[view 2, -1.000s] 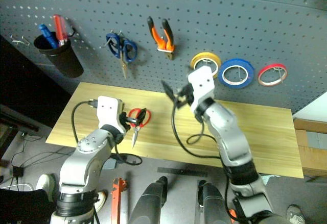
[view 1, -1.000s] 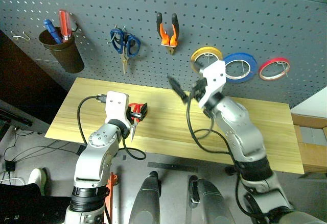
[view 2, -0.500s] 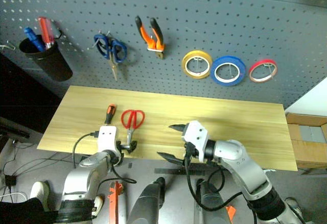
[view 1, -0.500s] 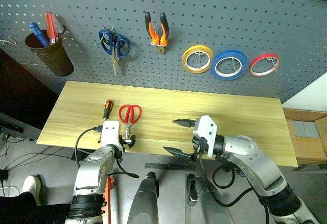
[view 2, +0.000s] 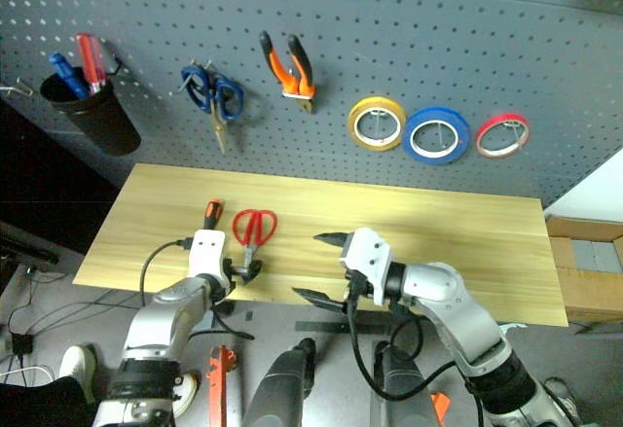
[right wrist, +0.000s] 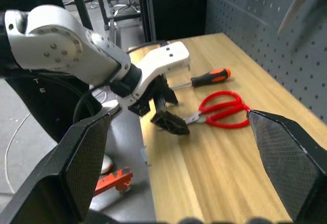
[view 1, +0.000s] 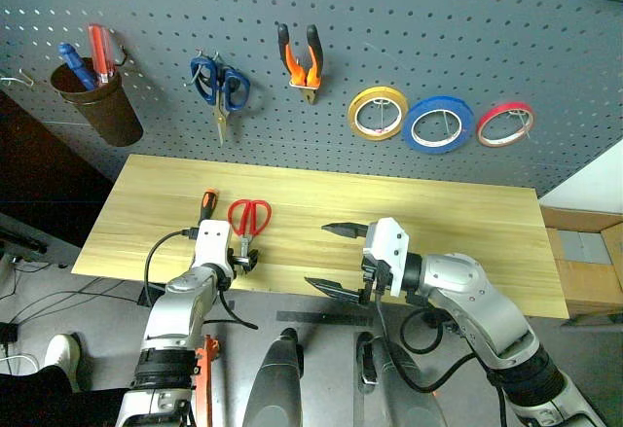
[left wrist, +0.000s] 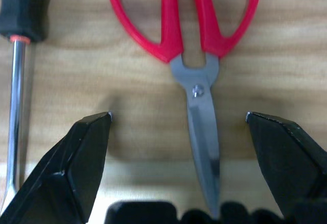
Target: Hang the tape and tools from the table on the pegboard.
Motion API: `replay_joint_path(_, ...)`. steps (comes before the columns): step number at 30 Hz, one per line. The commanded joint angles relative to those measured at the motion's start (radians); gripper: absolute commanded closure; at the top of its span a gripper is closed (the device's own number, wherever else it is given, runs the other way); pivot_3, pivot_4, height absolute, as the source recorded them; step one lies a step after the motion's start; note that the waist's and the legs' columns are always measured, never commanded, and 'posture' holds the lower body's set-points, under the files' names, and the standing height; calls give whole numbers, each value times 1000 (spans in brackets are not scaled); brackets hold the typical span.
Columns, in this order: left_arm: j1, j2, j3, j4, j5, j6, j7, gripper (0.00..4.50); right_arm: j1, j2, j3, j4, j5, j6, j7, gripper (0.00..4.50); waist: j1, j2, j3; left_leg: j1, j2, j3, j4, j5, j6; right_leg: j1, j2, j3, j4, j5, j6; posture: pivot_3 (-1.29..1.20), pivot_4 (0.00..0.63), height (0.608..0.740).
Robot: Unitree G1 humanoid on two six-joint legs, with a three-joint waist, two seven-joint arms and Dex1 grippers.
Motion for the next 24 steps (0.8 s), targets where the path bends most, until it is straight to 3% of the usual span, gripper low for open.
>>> replay_joint_path(1, 19, -1, -28, 38, 15, 28, -11, 628, -2, 8, -12, -21, 4, 1, -2, 0, 0, 0, 0, 0, 0, 0, 0, 0, 0, 0, -1, 0, 0, 0, 0, 63, 379, 740)
replay_joint_path(11, 33, 5, -20, 21, 23, 36, -11, 4127, -11, 18, -15, -17, 6, 5, -7, 0, -1, 0, 0, 1, 0, 2, -1, 0, 0, 0, -2, 0, 0, 0, 0, 69, 378, 740)
replay_joint_path(18, 96, -14, 2, -85, 2, 43, -2, 4248, -18, 19, -23, -5, 6, -17, 5, 0, -4, 0, 0, 0, 0, 3, -1, 0, 0, 0, -2, 0, -1, 0, 1, 83, 356, 740)
replay_joint_path(24, 272, -67, 21, -404, -29, -41, 3, 4248, 25, 37, -78, -60, 75, 29, -30, 0, -1, 0, 0, -2, 0, 2, -1, -1, -1, -1, -3, 0, -2, 2, 6, 106, 319, 740)
